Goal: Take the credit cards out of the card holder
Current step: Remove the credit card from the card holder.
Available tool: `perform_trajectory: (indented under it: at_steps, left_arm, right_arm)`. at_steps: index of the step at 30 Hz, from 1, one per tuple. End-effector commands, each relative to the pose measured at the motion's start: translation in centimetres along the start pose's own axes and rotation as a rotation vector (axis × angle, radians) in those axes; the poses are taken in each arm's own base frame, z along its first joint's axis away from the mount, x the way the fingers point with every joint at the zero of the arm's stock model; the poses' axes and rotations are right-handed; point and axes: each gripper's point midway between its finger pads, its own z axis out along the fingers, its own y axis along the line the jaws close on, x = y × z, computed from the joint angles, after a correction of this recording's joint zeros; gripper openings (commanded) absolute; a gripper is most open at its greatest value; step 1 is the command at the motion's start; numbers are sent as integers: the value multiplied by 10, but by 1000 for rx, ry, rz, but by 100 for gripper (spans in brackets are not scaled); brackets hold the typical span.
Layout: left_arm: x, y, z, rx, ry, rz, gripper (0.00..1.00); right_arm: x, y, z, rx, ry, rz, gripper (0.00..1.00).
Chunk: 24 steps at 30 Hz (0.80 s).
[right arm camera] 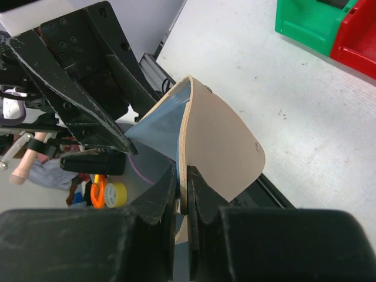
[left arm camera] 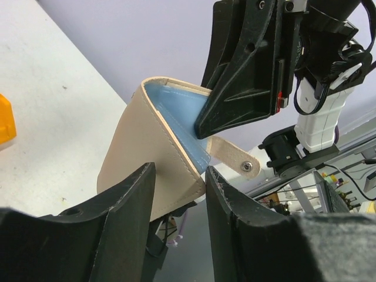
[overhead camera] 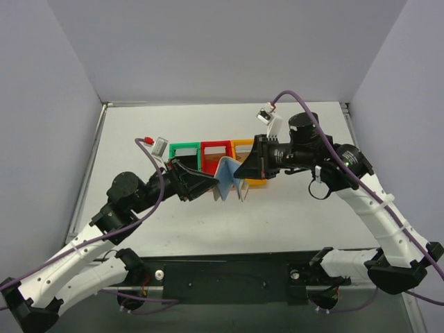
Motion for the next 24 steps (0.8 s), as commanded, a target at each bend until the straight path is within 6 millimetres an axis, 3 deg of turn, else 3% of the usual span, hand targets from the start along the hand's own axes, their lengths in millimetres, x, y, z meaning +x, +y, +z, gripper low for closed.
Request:
perform_trajectory:
  at_steps: [1,10,24]
  left_arm:
    - [-1,3,-1,-1,-20,18,48]
    - [1,-7,-7,65,-29,14,59]
    - [-2,-4,-15,65,-82,19,57]
  right_arm:
    - [-9,29,-12,-160,-50,11,0]
    - [-17,35,-20,-247,-90,68,0]
    - [-21,38,-24,-329,-119,121,0]
